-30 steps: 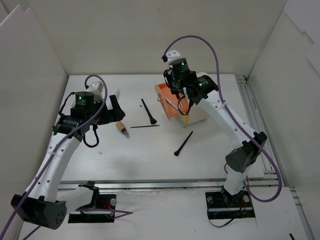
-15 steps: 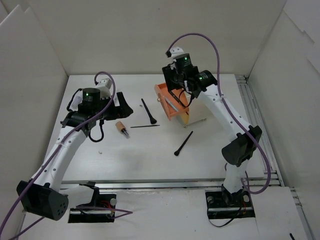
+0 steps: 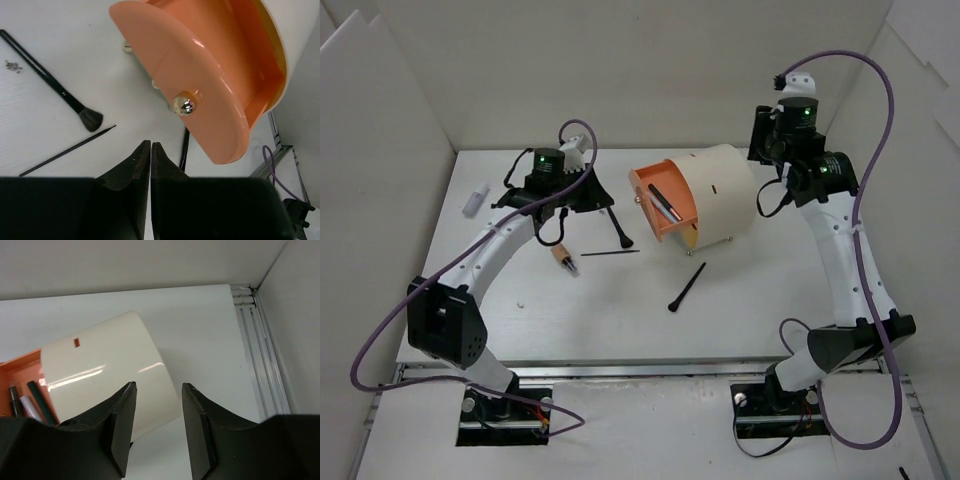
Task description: Organize the makeup
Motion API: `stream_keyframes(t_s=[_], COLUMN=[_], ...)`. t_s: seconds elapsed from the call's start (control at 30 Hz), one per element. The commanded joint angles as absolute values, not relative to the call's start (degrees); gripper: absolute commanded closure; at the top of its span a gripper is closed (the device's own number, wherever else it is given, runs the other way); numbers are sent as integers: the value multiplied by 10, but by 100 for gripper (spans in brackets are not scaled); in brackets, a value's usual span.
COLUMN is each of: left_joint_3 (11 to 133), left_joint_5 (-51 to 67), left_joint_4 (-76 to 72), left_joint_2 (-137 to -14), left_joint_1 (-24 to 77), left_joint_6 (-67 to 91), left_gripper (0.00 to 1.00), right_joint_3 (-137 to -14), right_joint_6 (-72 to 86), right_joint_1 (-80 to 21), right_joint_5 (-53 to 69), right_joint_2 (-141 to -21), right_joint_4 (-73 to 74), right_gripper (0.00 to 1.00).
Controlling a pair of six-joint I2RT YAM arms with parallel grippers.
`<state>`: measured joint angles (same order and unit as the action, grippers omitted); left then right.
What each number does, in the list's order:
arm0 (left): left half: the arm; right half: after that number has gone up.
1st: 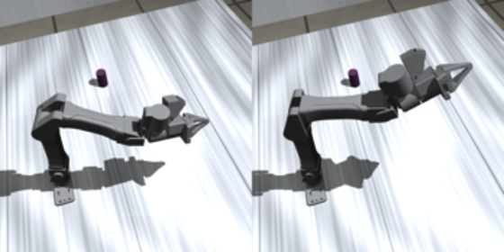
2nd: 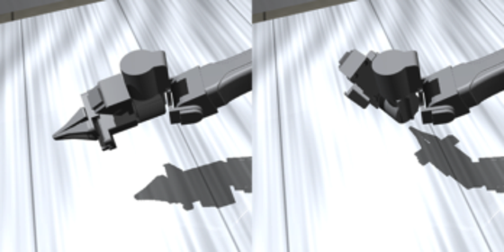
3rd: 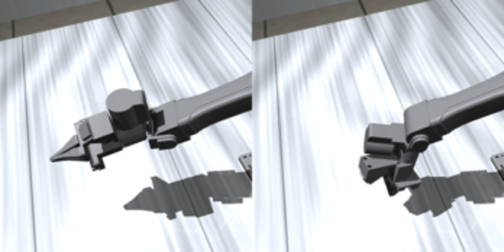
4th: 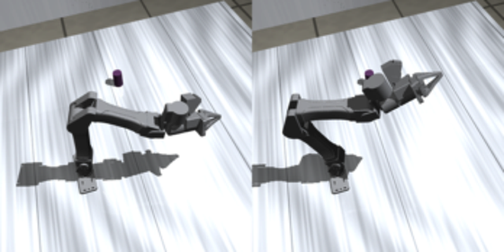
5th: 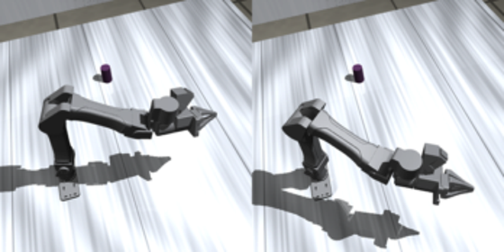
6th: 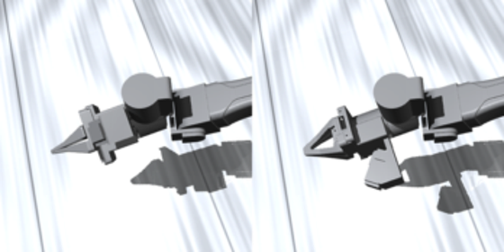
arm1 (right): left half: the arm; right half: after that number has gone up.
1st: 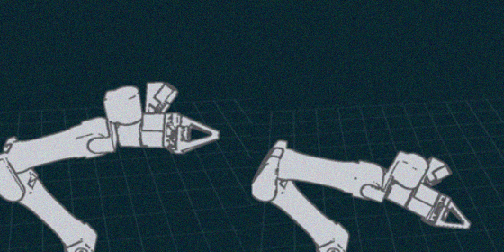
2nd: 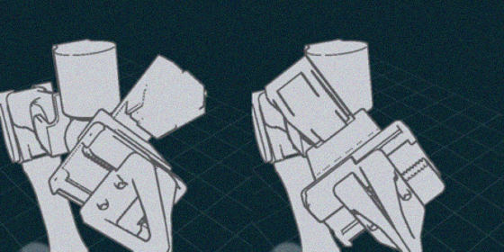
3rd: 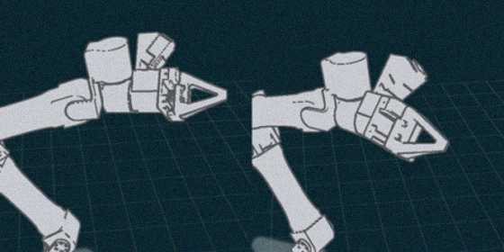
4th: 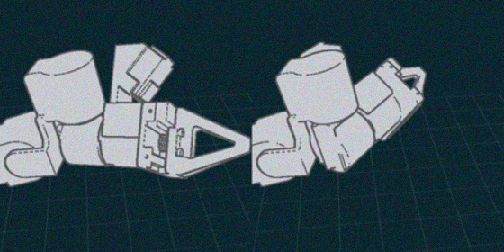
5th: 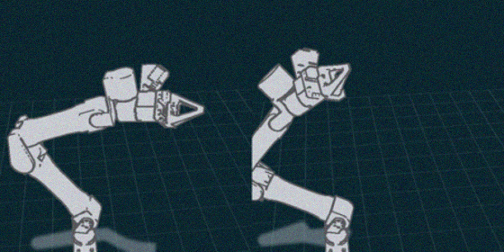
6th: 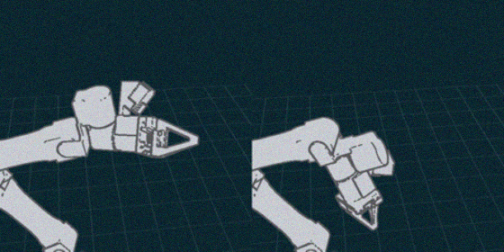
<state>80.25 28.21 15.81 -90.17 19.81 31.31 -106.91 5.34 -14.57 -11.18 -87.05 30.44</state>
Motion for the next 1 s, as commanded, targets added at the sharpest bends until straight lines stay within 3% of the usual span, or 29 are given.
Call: stream_keyframes(t_s=[0.0, 0.13, 0.23, 0.97], left_joint_3=[859, 889, 910, 1079], left_joint_5=[306, 309, 307, 314], left_joint_4=[110, 107, 106, 110], left_joint_2=[-923, -962, -983, -1123], left_joint_1=[217, 236, 251, 297], left_joint_6=[320, 320, 318, 330], left_gripper=[100, 100, 100, 99], right_joint_3=[-1044, -1027, -1025, -978], right_joint_6=[90, 110, 105, 82], right_joint_1=[-112, -56, -33, -20], right_joint_5=[-113, -87, -75, 82], right_joint_2=[-867, -886, -906, -1008], right_joint_4=[281, 280, 275, 197], right_gripper=[66, 89, 100, 100])
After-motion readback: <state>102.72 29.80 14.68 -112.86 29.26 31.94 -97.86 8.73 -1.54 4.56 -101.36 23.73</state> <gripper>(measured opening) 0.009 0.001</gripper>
